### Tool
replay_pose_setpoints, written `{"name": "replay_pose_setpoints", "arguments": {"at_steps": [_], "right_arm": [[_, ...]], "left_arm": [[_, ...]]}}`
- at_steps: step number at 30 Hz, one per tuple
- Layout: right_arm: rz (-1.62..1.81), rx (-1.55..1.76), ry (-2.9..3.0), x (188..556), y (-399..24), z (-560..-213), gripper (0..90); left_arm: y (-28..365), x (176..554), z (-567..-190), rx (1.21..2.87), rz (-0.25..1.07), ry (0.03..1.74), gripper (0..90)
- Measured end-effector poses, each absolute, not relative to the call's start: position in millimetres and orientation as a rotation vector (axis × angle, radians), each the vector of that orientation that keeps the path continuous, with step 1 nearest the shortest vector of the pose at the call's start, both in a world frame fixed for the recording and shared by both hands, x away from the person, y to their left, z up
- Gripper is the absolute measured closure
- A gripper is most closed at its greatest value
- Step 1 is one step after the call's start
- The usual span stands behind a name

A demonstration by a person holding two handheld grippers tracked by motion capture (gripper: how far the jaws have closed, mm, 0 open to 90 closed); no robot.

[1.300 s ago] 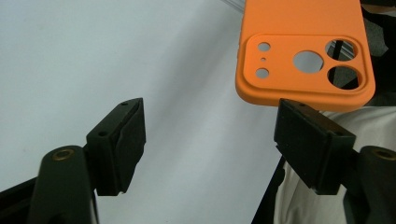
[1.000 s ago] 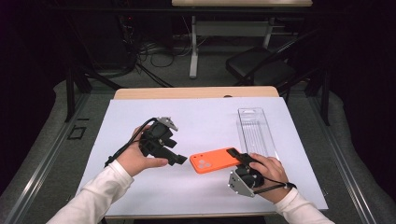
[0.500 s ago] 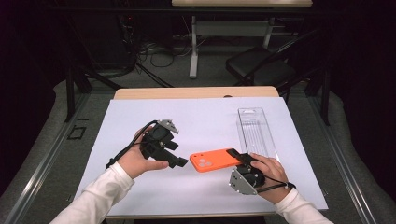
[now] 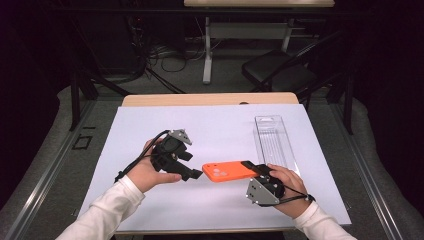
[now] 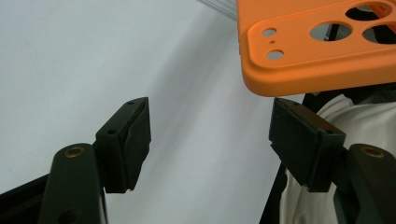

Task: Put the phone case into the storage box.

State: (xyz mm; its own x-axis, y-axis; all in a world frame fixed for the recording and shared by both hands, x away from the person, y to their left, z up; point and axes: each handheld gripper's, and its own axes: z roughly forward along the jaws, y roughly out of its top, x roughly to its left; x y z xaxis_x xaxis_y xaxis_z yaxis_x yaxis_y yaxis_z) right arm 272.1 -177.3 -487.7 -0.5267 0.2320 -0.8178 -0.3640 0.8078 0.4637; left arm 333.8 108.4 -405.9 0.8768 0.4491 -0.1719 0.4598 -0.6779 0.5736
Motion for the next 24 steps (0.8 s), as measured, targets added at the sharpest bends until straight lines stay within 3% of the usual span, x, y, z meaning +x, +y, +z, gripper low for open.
{"name": "replay_pose_setpoints", "arguments": {"at_steps": [24], "right_arm": [[1.023,0.119,2.111,285.1,-182.4,-480.9,87.4]], "left_arm": [[109.5,335.4,-403.2,2.337,0.01,0.639,34.0]]}}
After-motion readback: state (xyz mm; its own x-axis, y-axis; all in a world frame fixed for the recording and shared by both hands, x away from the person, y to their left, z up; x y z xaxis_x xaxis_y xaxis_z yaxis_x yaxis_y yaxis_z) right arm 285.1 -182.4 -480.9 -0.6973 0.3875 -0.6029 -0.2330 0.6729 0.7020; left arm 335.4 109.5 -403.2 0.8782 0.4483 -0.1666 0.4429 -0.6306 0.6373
